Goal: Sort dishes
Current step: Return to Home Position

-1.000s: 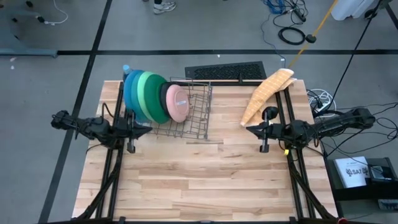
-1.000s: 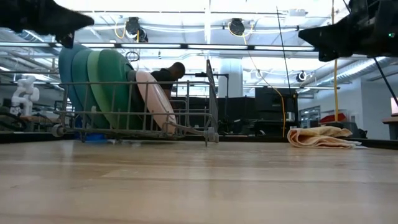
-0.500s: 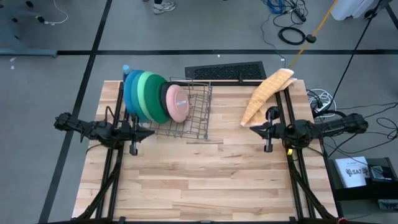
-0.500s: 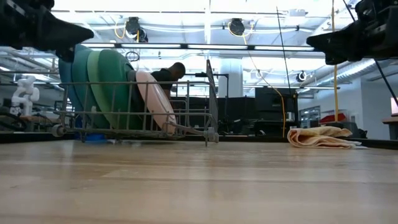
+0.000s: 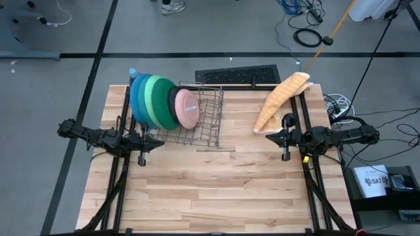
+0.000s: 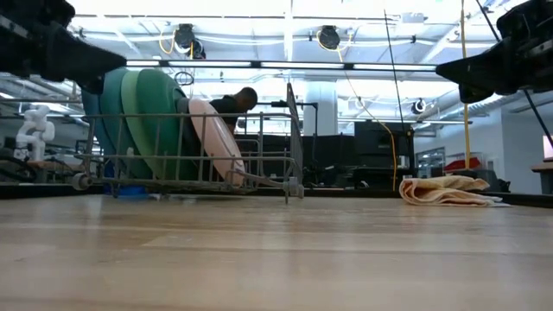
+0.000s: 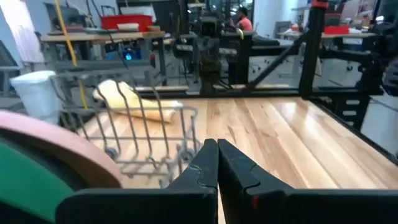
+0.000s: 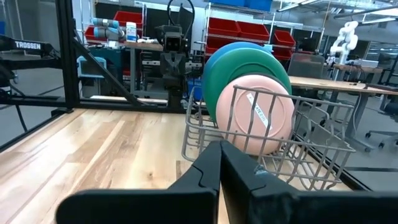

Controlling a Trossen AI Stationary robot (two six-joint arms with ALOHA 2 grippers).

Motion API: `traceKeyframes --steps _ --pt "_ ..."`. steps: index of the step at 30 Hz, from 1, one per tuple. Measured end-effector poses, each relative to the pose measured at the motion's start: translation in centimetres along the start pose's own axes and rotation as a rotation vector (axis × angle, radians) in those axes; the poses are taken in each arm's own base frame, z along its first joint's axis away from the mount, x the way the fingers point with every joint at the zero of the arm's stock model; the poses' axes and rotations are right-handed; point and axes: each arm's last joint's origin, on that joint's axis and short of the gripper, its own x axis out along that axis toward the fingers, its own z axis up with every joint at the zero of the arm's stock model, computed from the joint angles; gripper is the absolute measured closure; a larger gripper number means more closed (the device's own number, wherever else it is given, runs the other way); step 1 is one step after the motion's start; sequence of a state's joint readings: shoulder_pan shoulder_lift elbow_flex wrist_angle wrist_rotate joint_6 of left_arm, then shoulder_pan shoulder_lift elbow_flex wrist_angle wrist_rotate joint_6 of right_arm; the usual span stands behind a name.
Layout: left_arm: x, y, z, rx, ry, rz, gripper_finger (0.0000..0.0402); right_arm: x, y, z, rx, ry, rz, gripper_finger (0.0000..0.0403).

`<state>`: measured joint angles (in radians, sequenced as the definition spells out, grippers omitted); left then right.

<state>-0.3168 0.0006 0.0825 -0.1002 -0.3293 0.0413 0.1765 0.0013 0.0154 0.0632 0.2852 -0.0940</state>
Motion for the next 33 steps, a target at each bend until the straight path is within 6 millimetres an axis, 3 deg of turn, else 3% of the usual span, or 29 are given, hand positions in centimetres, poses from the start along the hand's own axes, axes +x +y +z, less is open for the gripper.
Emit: traceKeyframes --steps 11,16,33 --pt "0.45 -0.31 -0.96 0.016 -0.034 -0.043 0.0402 0.01 0.01 -0.04 0.032 0.005 0.002 0.0403" --pt "0.49 -0.32 -1.01 0.009 -0.028 -0.042 0.0402 0.01 0.01 -0.05 0.163 0.006 0.002 0.0402" --pt "0.49 -0.32 -1.02 0.010 -0.026 -0.042 0.0402 0.01 0.01 -0.05 0.152 0.007 0.002 0.0395"
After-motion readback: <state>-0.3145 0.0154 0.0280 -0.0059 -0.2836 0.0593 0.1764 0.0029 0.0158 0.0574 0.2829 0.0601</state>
